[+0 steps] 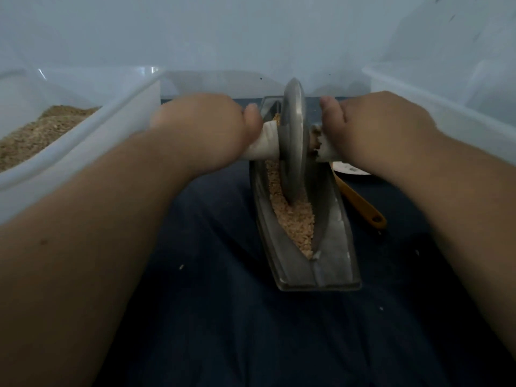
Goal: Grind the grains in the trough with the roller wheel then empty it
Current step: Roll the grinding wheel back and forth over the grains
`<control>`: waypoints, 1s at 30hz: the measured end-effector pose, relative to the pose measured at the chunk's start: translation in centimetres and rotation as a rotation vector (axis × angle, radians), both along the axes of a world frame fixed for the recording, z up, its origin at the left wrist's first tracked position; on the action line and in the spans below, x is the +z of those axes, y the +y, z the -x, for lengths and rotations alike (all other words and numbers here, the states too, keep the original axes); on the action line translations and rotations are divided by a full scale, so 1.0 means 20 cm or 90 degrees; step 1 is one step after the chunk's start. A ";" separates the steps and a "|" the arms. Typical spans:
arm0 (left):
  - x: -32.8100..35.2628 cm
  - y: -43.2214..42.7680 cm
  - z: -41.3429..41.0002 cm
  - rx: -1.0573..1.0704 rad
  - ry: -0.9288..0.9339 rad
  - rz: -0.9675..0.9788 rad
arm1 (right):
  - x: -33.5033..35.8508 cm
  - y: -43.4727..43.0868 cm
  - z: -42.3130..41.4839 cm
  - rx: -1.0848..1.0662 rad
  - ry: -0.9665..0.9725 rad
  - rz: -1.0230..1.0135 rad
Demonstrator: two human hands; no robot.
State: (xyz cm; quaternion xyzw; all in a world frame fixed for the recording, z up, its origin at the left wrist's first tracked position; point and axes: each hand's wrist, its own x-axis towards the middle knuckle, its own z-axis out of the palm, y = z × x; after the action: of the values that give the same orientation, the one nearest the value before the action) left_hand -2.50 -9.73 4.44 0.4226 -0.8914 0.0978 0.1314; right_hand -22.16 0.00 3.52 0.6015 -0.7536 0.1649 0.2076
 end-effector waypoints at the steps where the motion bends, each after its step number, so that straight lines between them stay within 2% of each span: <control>1: -0.03 -0.01 0.01 0.024 0.046 0.077 | -0.02 -0.03 0.01 -0.004 0.013 0.033; 3: -0.07 0.02 0.05 0.043 0.125 0.184 | -0.04 -0.08 0.02 -0.016 0.019 0.087; 5: -0.10 -0.01 0.08 0.031 0.145 0.253 | -0.06 -0.11 0.03 -0.025 0.018 0.120; 9: -0.09 -0.01 0.06 0.020 0.121 0.247 | -0.07 -0.10 0.03 -0.007 0.048 0.126; 12: -0.05 0.00 0.05 0.032 0.088 0.124 | -0.04 -0.09 0.03 0.013 0.037 0.045; 17: 0.06 0.06 -0.05 -0.025 0.015 -0.263 | 0.06 0.01 0.03 0.089 -0.052 -0.133; 20: 0.08 0.08 -0.07 -0.013 0.012 -0.333 | 0.08 0.09 -0.01 0.135 -0.091 -0.125; 23: 0.07 0.10 -0.06 -0.014 0.026 -0.321 | 0.07 0.10 -0.02 0.125 -0.048 -0.118; 26: 0.05 0.11 -0.04 0.015 0.046 -0.269 | 0.04 0.07 -0.01 0.084 0.005 -0.052; 30: -0.01 0.04 0.01 0.049 0.084 -0.062 | -0.02 -0.02 0.01 0.036 0.059 0.070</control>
State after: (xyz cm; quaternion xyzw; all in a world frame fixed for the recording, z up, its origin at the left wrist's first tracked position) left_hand -2.65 -8.98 4.16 0.4680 -0.8676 0.0311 0.1652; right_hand -22.28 -0.43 3.13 0.6173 -0.7156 0.1835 0.2705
